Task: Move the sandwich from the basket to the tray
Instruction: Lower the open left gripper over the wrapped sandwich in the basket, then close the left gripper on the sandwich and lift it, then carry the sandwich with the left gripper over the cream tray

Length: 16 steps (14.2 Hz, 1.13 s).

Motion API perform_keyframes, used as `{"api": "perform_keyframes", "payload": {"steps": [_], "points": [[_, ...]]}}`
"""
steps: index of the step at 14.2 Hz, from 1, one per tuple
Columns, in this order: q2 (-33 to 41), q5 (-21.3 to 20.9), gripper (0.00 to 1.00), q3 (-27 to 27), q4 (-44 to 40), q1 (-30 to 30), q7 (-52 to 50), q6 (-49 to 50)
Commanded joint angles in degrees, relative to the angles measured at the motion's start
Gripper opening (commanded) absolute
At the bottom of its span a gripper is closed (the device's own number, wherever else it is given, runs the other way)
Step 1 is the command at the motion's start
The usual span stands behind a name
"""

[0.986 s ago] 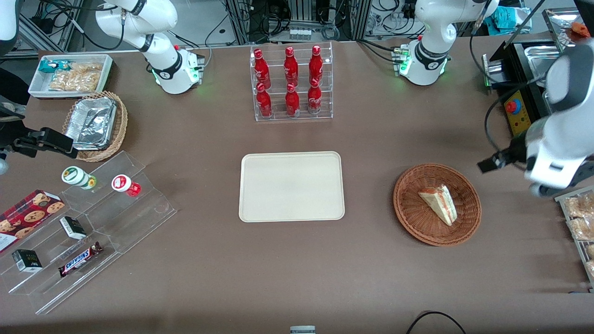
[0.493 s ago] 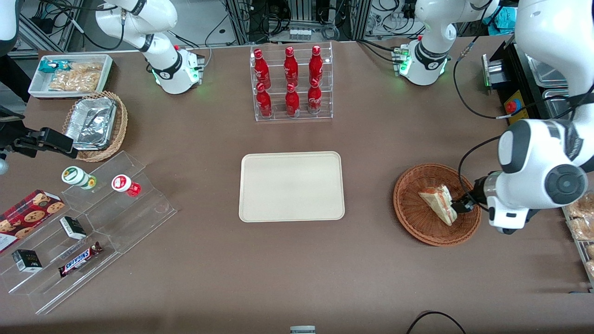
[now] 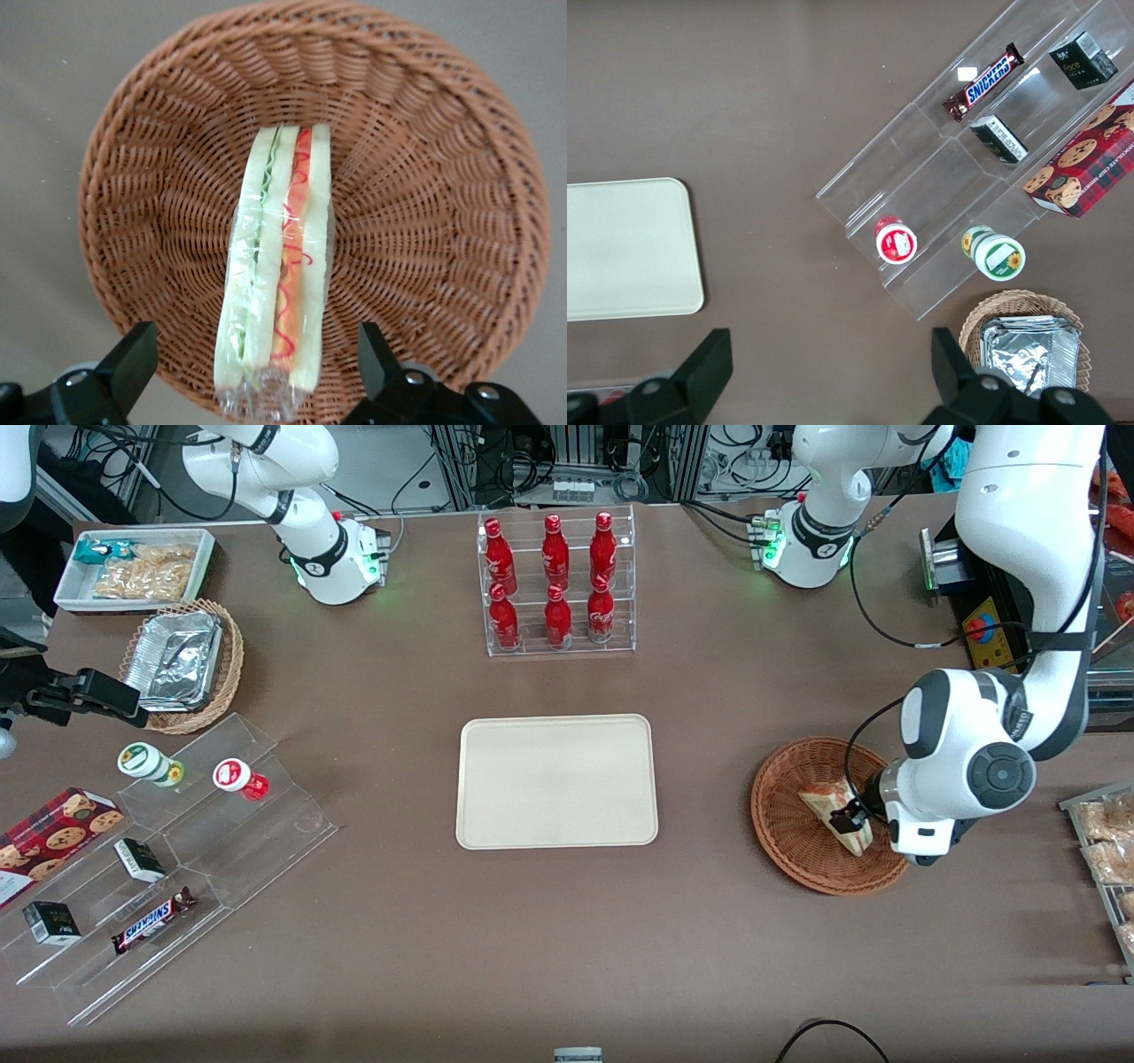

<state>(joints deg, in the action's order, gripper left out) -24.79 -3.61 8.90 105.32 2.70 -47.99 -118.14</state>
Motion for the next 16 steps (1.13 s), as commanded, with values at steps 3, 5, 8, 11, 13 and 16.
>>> {"api": "perform_keyframes", "payload": {"steps": [3, 5, 8, 11, 13, 16], "points": [[1.5, -1.3, 1.00, -0.1, 6.6, -0.1, -1.4, -7.0], [0.7, -1.3, 0.86, -0.1, 6.6, -0.1, -1.4, -8.2], [0.4, -1.2, 0.35, -0.1, 6.5, 0.0, -1.5, -8.3], [0.9, -1.2, 0.17, 0.0, 4.6, -0.1, -4.4, -7.7], [1.5, -1.0, 0.18, 0.4, -0.6, -2.1, -4.7, -2.2], [0.9, -0.8, 0.19, 0.4, -12.8, -8.6, -6.1, 12.5]]}}
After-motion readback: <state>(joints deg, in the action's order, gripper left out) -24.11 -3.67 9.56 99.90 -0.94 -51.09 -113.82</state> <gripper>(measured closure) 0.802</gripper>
